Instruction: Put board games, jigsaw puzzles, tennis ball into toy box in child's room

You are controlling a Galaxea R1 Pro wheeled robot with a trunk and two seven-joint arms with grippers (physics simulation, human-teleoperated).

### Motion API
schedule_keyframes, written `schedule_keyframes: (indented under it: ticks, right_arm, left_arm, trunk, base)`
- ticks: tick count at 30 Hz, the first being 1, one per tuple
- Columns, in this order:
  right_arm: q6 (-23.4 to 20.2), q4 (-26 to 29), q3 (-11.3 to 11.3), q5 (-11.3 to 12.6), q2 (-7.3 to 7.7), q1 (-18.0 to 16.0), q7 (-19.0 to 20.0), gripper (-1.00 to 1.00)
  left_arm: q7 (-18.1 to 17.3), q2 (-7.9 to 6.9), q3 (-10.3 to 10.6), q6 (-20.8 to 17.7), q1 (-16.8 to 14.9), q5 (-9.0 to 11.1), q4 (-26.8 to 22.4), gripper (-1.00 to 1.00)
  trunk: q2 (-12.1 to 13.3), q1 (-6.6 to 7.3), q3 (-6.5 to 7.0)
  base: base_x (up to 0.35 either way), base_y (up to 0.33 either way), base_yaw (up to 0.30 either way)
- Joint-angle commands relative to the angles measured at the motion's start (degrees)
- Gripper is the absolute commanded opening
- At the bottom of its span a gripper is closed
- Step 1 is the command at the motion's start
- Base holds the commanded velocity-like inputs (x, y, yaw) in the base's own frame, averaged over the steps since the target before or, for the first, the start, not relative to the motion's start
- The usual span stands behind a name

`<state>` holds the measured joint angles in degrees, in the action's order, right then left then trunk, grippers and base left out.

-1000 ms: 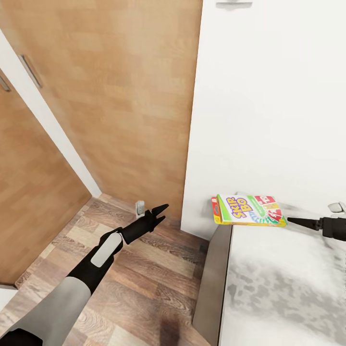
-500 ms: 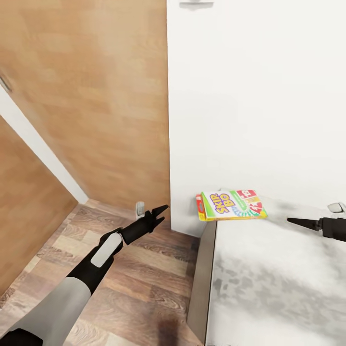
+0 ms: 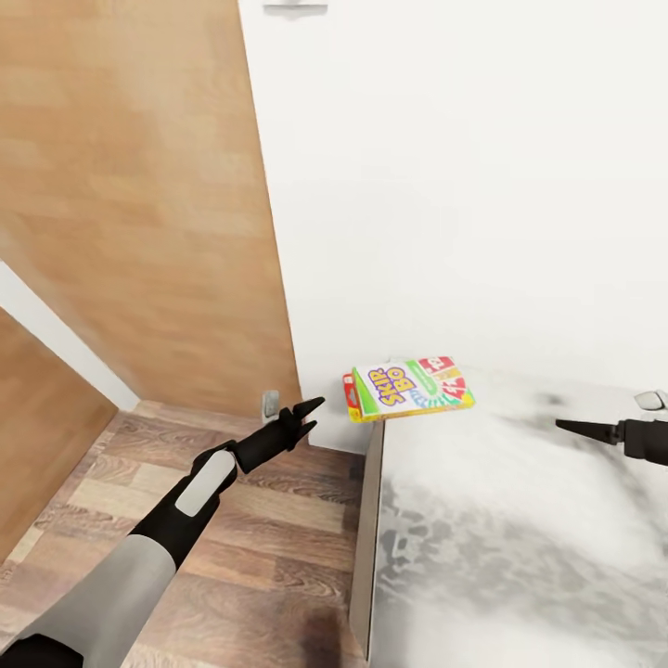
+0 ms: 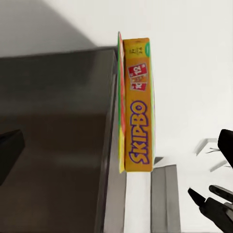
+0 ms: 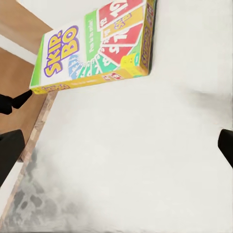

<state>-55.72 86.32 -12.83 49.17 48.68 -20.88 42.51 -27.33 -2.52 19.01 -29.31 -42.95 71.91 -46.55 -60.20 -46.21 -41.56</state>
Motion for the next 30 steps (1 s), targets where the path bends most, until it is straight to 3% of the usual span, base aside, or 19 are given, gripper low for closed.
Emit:
schedule_keyframes:
  ticks: [1, 17, 30]
  right_arm:
    - [-0.26, -0.01, -0.19, -0.13, 0.01, -0.03, 0.25, 1.0]
    - [-0.26, 0.07, -1.49, -0.06, -0.02, 0.61, 0.31, 1.0]
    - [-0.26, 0.17, -1.62, -0.04, -0.07, 0.73, 0.35, 1.0]
  left_arm:
    - [0.02, -0.05, 0.13, -0.23, -0.03, 0.51, 0.01, 1.0]
    - [-0.14, -0.3, 0.03, 1.5, -0.11, 0.51, 0.88, 1.0]
    - [-0.32, -1.41, -0.06, 3.43, -0.32, 0.59, 1.14, 1.0]
  trunk:
    - [-0.03, 0.0, -0.04]
    - [-0.03, 0.0, -0.04]
    - [-0.03, 0.0, -0.04]
  base:
    - [0.0, 0.0, -0.11]
    - [0.0, 0.0, -0.04]
    - [0.0, 0.0, -0.005]
